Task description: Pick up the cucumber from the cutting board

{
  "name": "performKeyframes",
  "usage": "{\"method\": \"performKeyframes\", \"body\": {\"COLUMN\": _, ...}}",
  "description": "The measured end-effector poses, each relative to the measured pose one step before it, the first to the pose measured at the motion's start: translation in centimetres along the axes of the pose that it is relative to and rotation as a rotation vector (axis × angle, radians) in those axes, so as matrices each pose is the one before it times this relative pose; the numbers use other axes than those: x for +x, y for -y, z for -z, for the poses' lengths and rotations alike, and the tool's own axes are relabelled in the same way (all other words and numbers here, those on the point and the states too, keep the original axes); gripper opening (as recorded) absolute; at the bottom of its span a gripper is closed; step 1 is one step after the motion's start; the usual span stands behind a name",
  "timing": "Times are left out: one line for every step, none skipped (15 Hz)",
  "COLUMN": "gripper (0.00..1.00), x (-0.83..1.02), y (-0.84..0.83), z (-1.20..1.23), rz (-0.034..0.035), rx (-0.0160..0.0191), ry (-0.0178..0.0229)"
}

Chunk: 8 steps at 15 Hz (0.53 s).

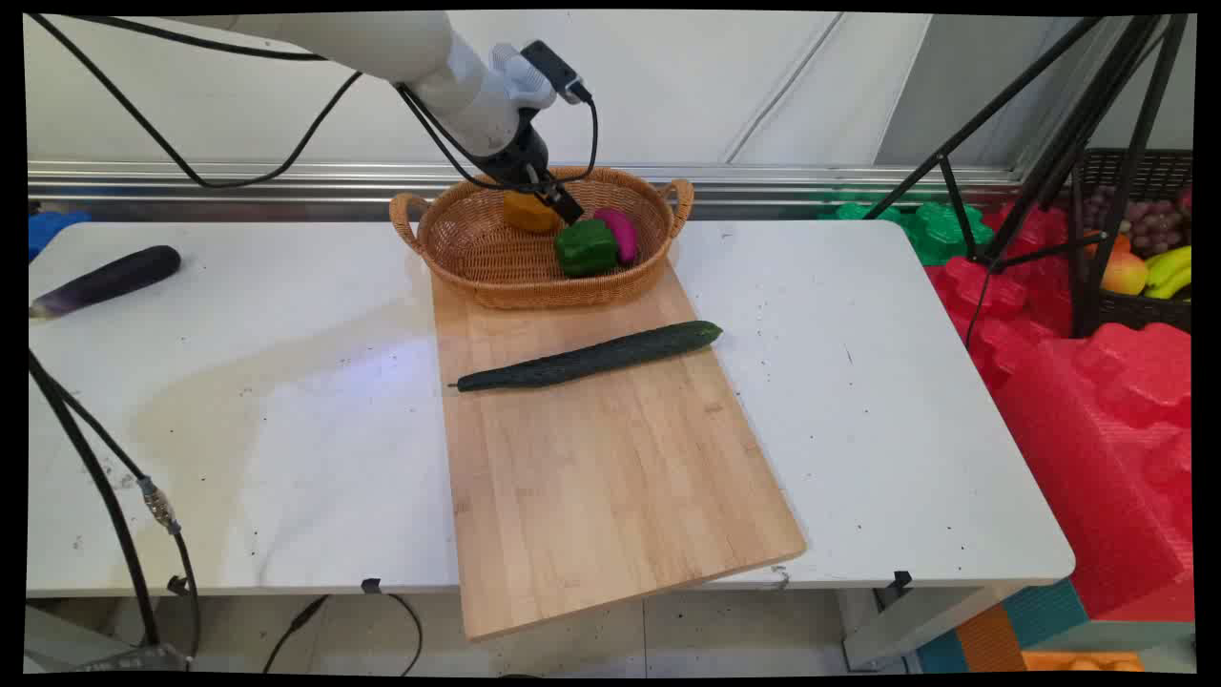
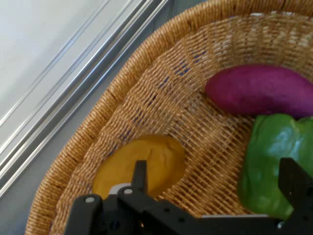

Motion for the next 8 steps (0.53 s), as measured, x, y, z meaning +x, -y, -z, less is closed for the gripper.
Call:
{"method": "performKeyframes", "body": {"gripper": 1.00, "x": 0.071, "y": 0.027, "z": 0.419, "rz": 0.00524, "rx": -0.00677, "ry": -0.00847}}
{"method": "performKeyframes", "body": {"gripper": 1.00, "x": 0.057, "y": 0.029, "z": 0.297, "rz": 0.00309, "rx": -0.00412, "ry": -0.00593}}
{"method": "performKeyframes", "body": {"gripper": 1.00, "x": 0.040, "y": 0.056, "z": 0.522, "rz": 0.00419, "rx": -0.00623, "ry": -0.00851}}
{"method": "performKeyframes", "body": {"gripper": 1.00, "x": 0.049, "y": 0.058, "z": 0.793, "rz": 0.00322, "rx": -0.00823, "ry": -0.01073}}
{"method": "performKeyframes", "body": {"gripper": 1.00, "x": -0.059, "y": 0.014, "z": 0.822, "rz": 0.00072, "rx": -0.00881, "ry": -0.00844}}
{"method": "performKeyframes", "body": {"gripper": 1.00, "x": -0.063, "y": -0.040, "z": 0.671, "rz": -0.00201, "rx": -0.00823, "ry": -0.00509}}
{"method": "performKeyframes", "body": {"gripper": 1.00, "x": -0.011, "y": -0.105, "z": 0.541, "rz": -0.00342, "rx": -0.00813, "ry": -0.00478}}
{"method": "performKeyframes", "body": {"gripper": 1.00, "x": -0.114, "y": -0.173, "z": 0.913, "rz": -0.00382, "rx": -0.01324, "ry": -0.00606}}
